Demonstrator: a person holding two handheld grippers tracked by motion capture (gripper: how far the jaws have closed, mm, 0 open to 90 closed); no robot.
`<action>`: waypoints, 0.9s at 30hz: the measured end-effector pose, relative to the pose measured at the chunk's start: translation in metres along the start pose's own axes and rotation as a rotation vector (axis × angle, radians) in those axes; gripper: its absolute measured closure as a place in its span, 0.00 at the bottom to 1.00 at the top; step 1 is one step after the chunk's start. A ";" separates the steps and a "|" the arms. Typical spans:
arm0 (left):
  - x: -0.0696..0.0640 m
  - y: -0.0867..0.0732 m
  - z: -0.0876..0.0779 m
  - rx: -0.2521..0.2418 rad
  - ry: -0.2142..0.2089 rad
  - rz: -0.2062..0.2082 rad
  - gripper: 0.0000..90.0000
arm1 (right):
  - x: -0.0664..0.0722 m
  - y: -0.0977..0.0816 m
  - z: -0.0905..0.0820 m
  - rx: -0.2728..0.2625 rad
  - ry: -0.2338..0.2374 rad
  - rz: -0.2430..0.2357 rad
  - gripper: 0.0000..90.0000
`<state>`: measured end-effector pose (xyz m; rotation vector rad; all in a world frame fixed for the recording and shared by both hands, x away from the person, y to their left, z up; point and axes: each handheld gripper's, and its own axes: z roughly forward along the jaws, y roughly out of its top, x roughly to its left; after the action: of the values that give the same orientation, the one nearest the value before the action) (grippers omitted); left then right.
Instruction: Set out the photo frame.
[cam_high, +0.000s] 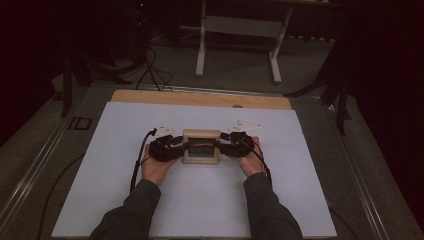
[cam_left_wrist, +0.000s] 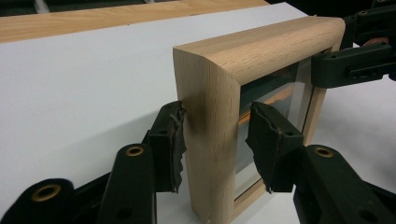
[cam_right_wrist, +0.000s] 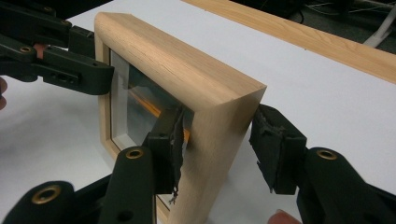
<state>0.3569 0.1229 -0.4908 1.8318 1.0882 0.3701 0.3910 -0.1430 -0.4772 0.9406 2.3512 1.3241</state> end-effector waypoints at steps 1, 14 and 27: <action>0.000 0.000 0.000 -0.001 -0.002 0.000 0.61 | 0.000 0.000 -0.001 0.001 0.002 -0.002 0.60; 0.001 -0.003 -0.001 0.014 -0.004 -0.011 0.52 | -0.001 -0.002 -0.006 0.008 0.007 0.008 0.51; 0.005 -0.004 -0.034 -0.012 0.023 -0.012 0.51 | -0.005 -0.011 -0.030 0.018 -0.014 0.022 0.48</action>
<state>0.3364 0.1470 -0.4777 1.8138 1.1097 0.3904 0.3741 -0.1704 -0.4706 0.9800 2.3526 1.3026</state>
